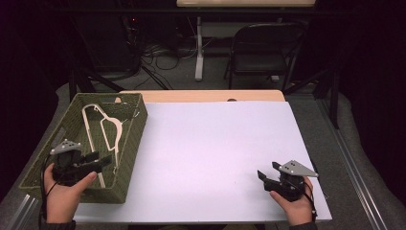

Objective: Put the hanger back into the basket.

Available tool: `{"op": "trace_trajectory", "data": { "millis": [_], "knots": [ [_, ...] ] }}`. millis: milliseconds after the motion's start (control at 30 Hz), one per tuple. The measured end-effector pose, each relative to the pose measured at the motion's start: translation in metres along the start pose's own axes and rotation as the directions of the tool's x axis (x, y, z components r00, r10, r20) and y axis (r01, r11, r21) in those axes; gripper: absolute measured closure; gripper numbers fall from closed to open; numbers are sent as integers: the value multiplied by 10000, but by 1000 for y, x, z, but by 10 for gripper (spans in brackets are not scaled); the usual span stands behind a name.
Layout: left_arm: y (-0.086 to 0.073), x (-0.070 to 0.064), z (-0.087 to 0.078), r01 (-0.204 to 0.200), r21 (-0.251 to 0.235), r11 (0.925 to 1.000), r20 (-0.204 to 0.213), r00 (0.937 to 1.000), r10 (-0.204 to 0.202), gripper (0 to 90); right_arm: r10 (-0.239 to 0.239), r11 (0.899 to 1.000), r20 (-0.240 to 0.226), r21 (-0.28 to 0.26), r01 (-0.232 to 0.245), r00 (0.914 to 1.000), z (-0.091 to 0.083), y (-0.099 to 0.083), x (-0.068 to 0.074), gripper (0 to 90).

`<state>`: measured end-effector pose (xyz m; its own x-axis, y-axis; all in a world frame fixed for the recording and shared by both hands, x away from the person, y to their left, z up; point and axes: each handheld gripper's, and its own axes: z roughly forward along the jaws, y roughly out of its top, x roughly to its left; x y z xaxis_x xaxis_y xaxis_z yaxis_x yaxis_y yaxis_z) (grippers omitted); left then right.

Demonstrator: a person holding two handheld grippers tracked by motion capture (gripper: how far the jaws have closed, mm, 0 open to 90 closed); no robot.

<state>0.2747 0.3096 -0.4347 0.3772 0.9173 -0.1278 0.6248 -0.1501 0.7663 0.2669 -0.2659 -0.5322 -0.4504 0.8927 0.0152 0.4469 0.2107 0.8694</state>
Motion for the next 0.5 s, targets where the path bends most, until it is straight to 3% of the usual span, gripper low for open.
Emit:
{"op": "trace_trajectory", "data": {
  "millis": [100,233,333,367,400,500],
  "knots": [
    [-1,-16,-2,-808,-479,9956,170,9965,816,439,-30,10000,22,-16,30,10000,0,0,0,337],
    [-4,-41,2,-1557,-748,9850,607,9852,1604,434,-21,10000,59,-53,22,10000,-1,0,0,337],
    [-8,-61,9,-2030,-923,9748,1050,9716,2123,434,28,10000,64,-34,-27,10000,-1,0,0,337],
    [-11,-75,16,-2302,-988,9681,1358,9607,2422,434,7,10000,41,-71,-7,10000,0,0,0,337],
    [-11,-75,16,-2302,-988,9681,1358,9607,2422,434,7,10000,41,-71,-7,10000,0,0,0,337],
    [-17,-89,29,-2618,-1030,9596,1752,9449,2766,434,-31,10000,-28,29,31,10000,0,0,0,337]
  ]
}}
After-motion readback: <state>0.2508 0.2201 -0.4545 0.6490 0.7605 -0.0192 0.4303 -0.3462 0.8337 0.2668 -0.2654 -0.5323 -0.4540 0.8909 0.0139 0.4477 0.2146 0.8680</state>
